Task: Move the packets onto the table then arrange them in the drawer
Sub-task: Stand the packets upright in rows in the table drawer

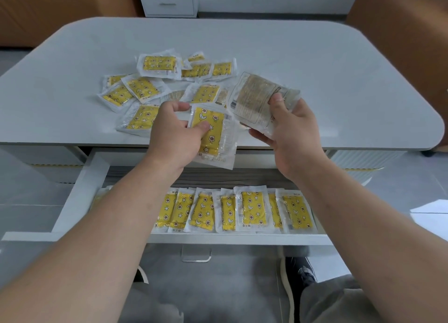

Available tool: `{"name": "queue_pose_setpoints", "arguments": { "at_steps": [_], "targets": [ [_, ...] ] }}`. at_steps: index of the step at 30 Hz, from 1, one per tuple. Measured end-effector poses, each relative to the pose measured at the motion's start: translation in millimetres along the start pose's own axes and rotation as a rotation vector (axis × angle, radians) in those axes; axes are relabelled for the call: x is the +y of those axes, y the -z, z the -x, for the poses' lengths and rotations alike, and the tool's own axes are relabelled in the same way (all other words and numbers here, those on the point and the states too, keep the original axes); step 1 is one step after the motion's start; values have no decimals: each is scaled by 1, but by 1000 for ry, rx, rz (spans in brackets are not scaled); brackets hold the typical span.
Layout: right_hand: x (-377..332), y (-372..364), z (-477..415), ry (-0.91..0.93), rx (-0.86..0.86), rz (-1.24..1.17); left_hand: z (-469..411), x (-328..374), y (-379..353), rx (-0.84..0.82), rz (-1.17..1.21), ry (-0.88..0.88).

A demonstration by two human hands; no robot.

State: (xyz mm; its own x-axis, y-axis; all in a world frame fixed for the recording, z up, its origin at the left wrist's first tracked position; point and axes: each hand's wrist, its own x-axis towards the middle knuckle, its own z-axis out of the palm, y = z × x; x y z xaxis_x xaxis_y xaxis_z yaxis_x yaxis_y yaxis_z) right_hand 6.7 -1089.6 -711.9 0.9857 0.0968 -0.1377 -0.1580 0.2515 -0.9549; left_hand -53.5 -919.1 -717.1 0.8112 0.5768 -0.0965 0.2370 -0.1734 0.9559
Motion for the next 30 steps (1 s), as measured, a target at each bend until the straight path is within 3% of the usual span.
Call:
{"name": "queue_pose_setpoints", "arguments": {
  "at_steps": [8, 12, 15, 19, 22, 24, 27, 30],
  "targets": [
    [6, -6, 18, 84, -109, 61, 2, -4, 7, -23, -16, 73],
    [18, -9, 25, 441, -130, 450, 8, -1, 11, -123, 10, 101],
    [26, -13, 30, 714, -142, 638, 15, 7, 10, -198, 190, 194],
    [33, -15, 32, 878, -195, 800, 18, 13, 15, -286, 405, 278],
    [33, -16, 35, 826, -238, 858, 18, 14, 17, -300, 369, 235],
    [30, -18, 37, 710, -287, 909, 18, 13, 16, -226, 366, 227],
    [24, -19, 36, 424, -328, 884, 15, 11, 17, -124, 399, 249],
    [18, -19, 34, 124, -327, 675, 10, 8, 21, -83, 392, 255]
  ]
}}
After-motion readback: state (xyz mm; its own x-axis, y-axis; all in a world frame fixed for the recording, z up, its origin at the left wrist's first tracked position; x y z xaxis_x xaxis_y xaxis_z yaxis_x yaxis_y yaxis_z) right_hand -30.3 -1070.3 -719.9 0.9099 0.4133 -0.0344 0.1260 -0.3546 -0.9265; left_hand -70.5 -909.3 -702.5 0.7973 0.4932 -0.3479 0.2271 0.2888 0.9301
